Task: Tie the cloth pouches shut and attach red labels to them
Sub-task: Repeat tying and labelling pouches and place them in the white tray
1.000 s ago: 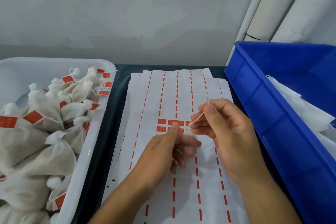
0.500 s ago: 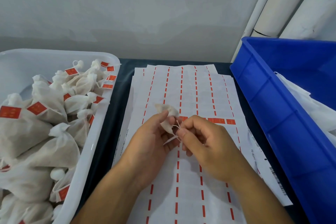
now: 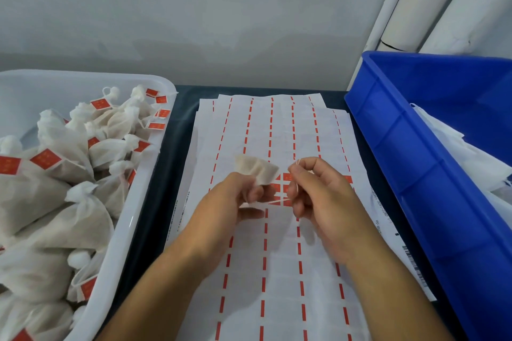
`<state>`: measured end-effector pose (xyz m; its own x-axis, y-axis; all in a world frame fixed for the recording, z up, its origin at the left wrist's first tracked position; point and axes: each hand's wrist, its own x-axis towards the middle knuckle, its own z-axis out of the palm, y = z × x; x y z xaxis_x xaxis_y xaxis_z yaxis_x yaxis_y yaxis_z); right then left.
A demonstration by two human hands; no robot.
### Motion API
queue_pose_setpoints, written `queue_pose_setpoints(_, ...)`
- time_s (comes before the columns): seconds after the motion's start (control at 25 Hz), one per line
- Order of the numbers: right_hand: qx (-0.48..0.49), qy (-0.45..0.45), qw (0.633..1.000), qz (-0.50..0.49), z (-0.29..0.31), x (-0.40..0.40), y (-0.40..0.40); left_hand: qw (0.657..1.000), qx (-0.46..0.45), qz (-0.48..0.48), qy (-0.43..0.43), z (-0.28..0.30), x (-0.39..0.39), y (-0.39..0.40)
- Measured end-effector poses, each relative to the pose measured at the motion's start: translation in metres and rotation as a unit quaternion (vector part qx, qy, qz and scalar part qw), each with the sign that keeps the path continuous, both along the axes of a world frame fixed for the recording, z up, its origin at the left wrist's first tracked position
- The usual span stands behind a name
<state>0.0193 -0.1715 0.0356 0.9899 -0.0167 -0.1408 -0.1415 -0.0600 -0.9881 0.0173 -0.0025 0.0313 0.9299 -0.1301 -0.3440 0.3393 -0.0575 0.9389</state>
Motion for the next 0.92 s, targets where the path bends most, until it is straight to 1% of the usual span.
queue_pose_setpoints(0.04, -0.046, -0.046, 0.998, -0.008, -0.001, -0.001, 0.001, 0.997, 0.081, -0.012, -0.013, 0.001, -0.001, 0.001)
queue_pose_setpoints(0.12, -0.107, -0.16, 0.981, -0.005, 0.001, -0.003, 0.002, 0.972, 0.21, -0.061, -0.088, 0.001, -0.001, 0.003)
queue_pose_setpoints(0.16, -0.121, -0.206, 0.971, 0.006, 0.001, -0.004, 0.002, 0.951, 0.264, -0.081, -0.136, -0.001, 0.0, 0.004)
queue_pose_setpoints(0.24, -0.157, -0.271, 0.949, 0.03, 0.0, -0.006, 0.001, 0.902, 0.357, -0.093, -0.225, -0.006, -0.001, 0.003)
queue_pose_setpoints(0.32, -0.183, -0.297, 0.936, 0.049, 0.0, -0.007, 0.001, 0.849, 0.429, -0.1, -0.292, -0.009, -0.002, 0.0)
queue_pose_setpoints(0.36, -0.186, -0.298, 0.934, 0.057, 0.0, -0.008, 0.001, 0.835, 0.44, -0.106, -0.313, -0.01, -0.003, -0.001)
queue_pose_setpoints(0.4, -0.187, -0.296, 0.934, 0.065, -0.001, -0.007, 0.0, 0.832, 0.43, -0.117, -0.331, -0.011, -0.003, -0.001)
queue_pose_setpoints(0.52, -0.2, -0.287, 0.933, 0.083, -0.004, -0.005, -0.002, 0.843, 0.359, -0.167, -0.363, -0.013, -0.007, 0.0)
queue_pose_setpoints(0.6, -0.178, -0.261, 0.943, 0.105, -0.004, -0.004, -0.004, 0.856, 0.324, -0.172, -0.365, -0.013, -0.007, -0.002)
queue_pose_setpoints(0.72, -0.129, -0.212, 0.959, 0.135, -0.004, -0.004, -0.006, 0.899, 0.234, -0.144, -0.34, -0.007, -0.008, -0.006)
queue_pose_setpoints(0.8, -0.132, -0.21, 0.96, 0.13, -0.004, -0.005, -0.007, 0.928, 0.175, -0.106, -0.31, -0.005, -0.009, -0.007)
queue_pose_setpoints(0.92, -0.147, -0.222, 0.957, 0.112, -0.003, -0.007, -0.008, 0.958, 0.171, -0.067, -0.219, -0.004, -0.007, -0.004)
